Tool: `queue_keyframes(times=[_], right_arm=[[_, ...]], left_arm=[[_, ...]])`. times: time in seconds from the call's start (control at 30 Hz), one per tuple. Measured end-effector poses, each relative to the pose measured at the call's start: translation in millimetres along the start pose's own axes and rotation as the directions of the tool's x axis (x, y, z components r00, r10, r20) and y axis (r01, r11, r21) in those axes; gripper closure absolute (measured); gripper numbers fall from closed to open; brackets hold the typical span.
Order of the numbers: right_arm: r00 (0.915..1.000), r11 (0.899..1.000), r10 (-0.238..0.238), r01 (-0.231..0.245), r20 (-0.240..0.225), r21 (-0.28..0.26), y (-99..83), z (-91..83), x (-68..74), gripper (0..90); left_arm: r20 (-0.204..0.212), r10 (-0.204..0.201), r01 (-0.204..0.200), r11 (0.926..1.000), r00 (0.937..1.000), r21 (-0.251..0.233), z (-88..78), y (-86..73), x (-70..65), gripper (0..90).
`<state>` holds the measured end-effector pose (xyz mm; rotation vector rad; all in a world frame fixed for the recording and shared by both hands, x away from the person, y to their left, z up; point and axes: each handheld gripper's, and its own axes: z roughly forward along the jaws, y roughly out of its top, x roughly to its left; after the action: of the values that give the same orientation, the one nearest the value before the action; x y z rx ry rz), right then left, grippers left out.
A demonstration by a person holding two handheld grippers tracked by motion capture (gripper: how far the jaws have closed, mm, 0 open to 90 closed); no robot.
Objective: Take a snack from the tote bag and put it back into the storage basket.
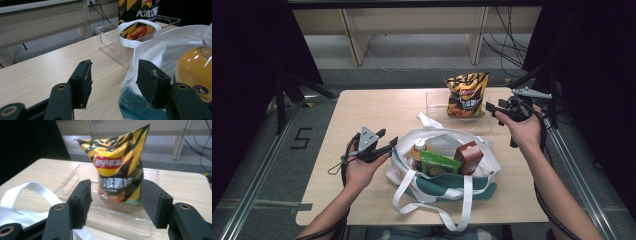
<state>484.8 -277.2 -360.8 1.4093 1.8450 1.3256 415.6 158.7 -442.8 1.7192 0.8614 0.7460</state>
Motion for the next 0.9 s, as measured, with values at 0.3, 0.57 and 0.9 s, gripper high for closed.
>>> queue_keyframes(times=[0.3,0.57,0.9], right_arm=[[0.9985,1.000,-0.023,0.023,-0.050,0.004,-11.3,-13.8,7.0,43.5],[0.9973,1.000,-0.001,0.001,-0.073,-0.003,-19.5,-28.2,14.2,43.2],[0.9974,1.000,-0.016,0.015,-0.071,-0.016,-28.7,-46.9,19.7,41.1]], left_arm=[[0.002,0.000,0.000,1.0000,1.0000,-0.001,0.0,-0.2,0.0,44.8],[0.002,0.003,-0.003,1.0000,1.0000,-0.003,-0.3,0.0,-0.5,44.7],[0.006,-0.003,0.003,1.0000,1.0000,-0.007,0.4,-1.5,-0.5,44.6]])
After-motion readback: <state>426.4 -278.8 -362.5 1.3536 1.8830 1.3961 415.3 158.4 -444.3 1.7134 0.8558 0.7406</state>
